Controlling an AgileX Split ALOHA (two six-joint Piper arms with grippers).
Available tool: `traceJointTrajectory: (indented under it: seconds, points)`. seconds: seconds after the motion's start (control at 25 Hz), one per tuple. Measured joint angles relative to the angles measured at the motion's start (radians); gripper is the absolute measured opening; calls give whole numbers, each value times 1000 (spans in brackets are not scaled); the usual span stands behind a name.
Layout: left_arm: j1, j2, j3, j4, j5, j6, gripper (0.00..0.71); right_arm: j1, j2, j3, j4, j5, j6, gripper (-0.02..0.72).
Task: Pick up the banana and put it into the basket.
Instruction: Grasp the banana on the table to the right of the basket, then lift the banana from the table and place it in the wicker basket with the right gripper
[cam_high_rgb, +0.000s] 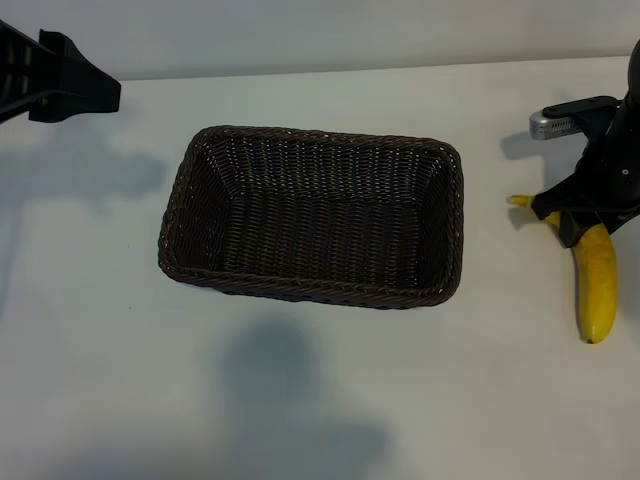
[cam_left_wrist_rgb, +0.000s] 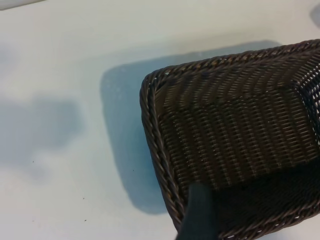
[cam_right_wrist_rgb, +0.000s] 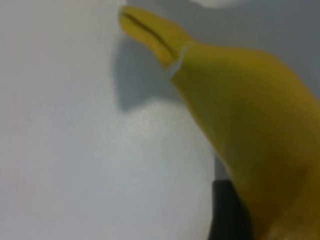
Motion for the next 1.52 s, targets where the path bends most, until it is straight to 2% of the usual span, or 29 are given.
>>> traceJointTrajectory:
  seconds: [0.28, 0.68, 0.92, 1.0, 1.16, 1.24, 1.36, 1.52]
  points:
    - [0, 0, 0, 0, -2, 3, 610, 0, 0, 0, -3, 7, 17, 438]
    - [0, 0, 0, 0, -7, 3, 610, 0, -120, -54, -4, 62, 26, 438]
    - [0, 0, 0, 0, -7, 3, 610, 0, -266, -133, 78, 130, 32, 437]
    - [0, 0, 0, 0, -8, 3, 610, 0, -322, -156, 130, 135, 12, 437]
    - [0, 0, 0, 0, -21, 3, 610, 20, -381, -160, 286, 141, -74, 437]
    - [0, 0, 0, 0, -30, 3, 610, 49, -386, -160, 334, 141, -106, 437]
    - [0, 0, 0, 0, -41, 3, 610, 113, -384, -160, 350, 123, -126, 437]
    - [0, 0, 0, 0, -45, 3, 610, 203, -360, -160, 358, 46, -136, 437]
